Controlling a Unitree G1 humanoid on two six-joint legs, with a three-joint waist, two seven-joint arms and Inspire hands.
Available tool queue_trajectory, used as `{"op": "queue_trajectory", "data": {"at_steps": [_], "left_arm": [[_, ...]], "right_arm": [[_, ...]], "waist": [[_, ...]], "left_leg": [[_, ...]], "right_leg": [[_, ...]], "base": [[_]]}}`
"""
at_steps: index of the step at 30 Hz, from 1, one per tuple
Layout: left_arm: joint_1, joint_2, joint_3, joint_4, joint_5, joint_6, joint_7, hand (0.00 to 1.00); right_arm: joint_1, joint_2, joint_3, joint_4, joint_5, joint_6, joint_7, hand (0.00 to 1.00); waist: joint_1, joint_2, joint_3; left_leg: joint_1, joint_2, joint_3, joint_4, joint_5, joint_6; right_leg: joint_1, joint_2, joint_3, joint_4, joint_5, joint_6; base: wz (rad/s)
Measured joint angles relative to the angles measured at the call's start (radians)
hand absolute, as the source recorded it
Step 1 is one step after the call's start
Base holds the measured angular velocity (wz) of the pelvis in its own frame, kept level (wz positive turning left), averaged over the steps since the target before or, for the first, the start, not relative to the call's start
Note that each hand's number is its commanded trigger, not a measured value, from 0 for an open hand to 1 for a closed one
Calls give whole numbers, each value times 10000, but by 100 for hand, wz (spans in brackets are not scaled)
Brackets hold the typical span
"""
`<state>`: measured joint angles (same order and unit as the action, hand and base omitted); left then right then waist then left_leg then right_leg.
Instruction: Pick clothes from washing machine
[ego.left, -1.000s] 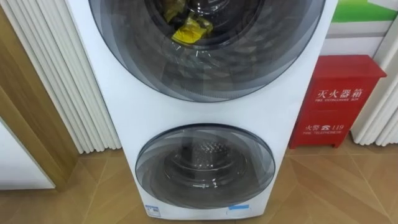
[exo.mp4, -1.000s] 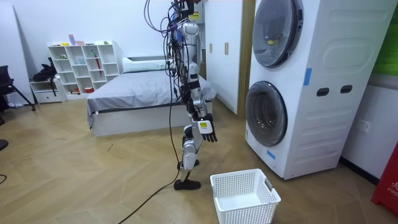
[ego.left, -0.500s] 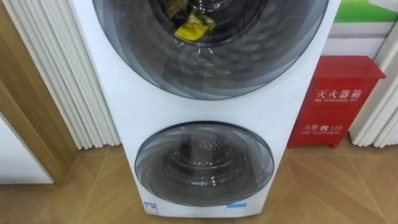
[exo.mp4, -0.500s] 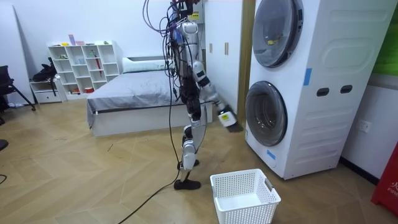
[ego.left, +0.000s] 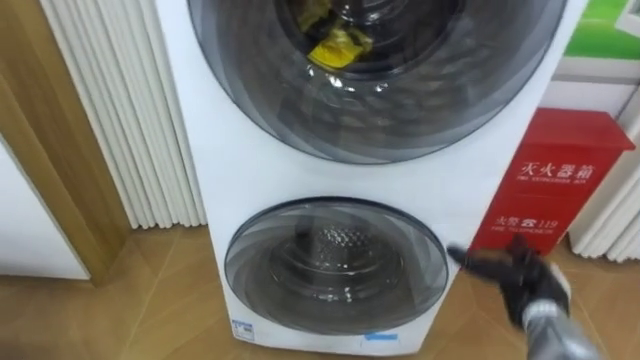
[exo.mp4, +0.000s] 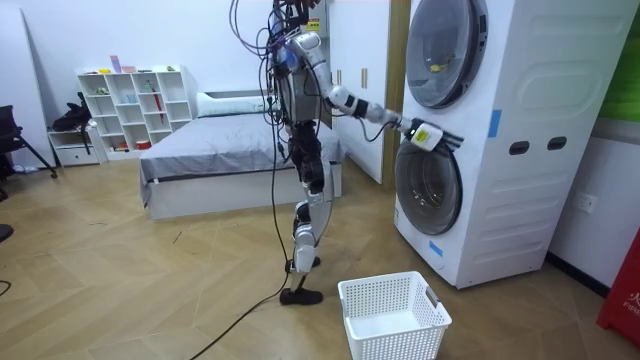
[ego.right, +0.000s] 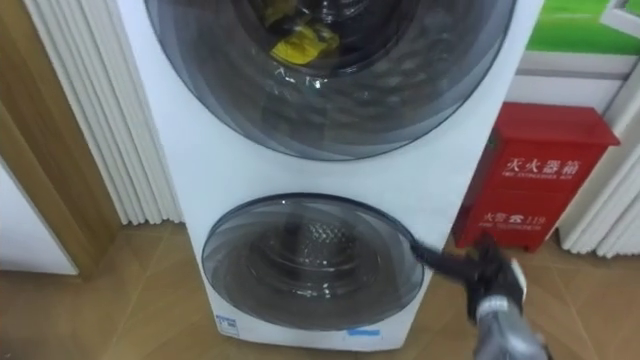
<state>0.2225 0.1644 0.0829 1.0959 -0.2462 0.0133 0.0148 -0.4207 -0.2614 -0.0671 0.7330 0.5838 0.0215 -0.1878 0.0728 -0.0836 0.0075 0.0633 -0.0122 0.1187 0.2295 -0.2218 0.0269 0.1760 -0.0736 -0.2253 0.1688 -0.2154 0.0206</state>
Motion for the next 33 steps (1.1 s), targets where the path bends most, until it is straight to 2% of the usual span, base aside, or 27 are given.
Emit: {"op": "queue_trajectory", "data": {"at_steps": [1, 6, 7, 11, 14, 16, 20, 22, 26, 28, 33], "left_arm": [[-11, 25, -7, -29, 101, 68, 12, 0], [-51, 60, -26, -195, 273, 363, 29, 0], [-9, 64, -15, -276, 453, 412, 22, 0], [-12, 100, 28, -375, 663, 518, 20, 0], [-41, 72, 141, -397, 911, 528, 17, 0], [-26, 73, 180, -394, 1110, 560, 8, 0], [-23, 73, 276, -393, 1228, 690, -12, 0], [30, 100, 334, -390, 1306, 740, -36, 0], [97, 123, 456, -388, 1407, 798, -59, 0], [175, 137, 620, -571, 1536, 825, -56, 0], [221, 142, 563, -649, 1553, 784, -48, 0]], "right_arm": [[-172, -45, 19, -228, 9, 0, -103, 0], [-746, -195, 29, -895, 134, 19, -468, 0], [-834, -209, 82, -1167, 185, 174, -767, 0], [-836, -362, 178, -1216, 156, 346, -868, 0], [-935, -579, 174, -1235, 134, 724, -899, 0], [-1126, -652, 174, -1272, 134, 1110, -1055, 0], [-1370, -702, 175, -1272, 123, 1433, -1205, 0], [-1572, -921, 275, -1272, 138, 1781, -1291, 0], [-1882, -1101, 365, -1297, 137, 2030, -1460, 0], [-1987, -1330, 428, -2077, 260, 2427, -1655, 0], [-2415, -1580, 473, -2337, 353, 2422, -1936, 0]], "waist": [[110, -21, 12], [219, -29, 5], [242, -30, 4], [153, -51, -11], [157, -60, -21], [133, -65, -25], [107, -69, -27], [102, -68, -27], [83, -81, -43], [25, -132, -58], [36, -155, -60]], "left_leg": [[-10, 0, -16, -9, 0, 0], [-38, -14, -166, -84, 8, -5], [-74, -15, -196, -78, 9, -7], [-105, -34, -269, -74, 10, -6], [-76, -34, -258, -76, 11, -6], [-72, -28, -260, -75, 17, -11], [-97, -19, -257, -50, 28, -18], [-127, -20, -250, -33, 40, -18], [-240, -11, -249, 58, 47, -20], [-378, -20, -247, 31, 135, -20], [-373, -9, -243, 26, 171, -39]], "right_leg": [[-9, -2, -31, -3, 0, 0], [-22, -8, -243, 5, 0, 1], [-36, -1, -253, -3, 1, 1], [-39, 0, -281, 0, 2, 1], [-22, 2, -265, 11, 2, 2], [-21, 8, -268, 10, 2, 2], [-28, 13, -286, 5, 2, 2], [-44, 13, -286, 4, 2, 2], [-134, 13, -285, 20, 2, 2], [-298, 11, -282, 33, 4, -1], [-311, 15, -291, 35, 4, -2]], "base": [[0], [9], [5], [4], [0], [0], [0], [0], [0], [0], [-2]]}}
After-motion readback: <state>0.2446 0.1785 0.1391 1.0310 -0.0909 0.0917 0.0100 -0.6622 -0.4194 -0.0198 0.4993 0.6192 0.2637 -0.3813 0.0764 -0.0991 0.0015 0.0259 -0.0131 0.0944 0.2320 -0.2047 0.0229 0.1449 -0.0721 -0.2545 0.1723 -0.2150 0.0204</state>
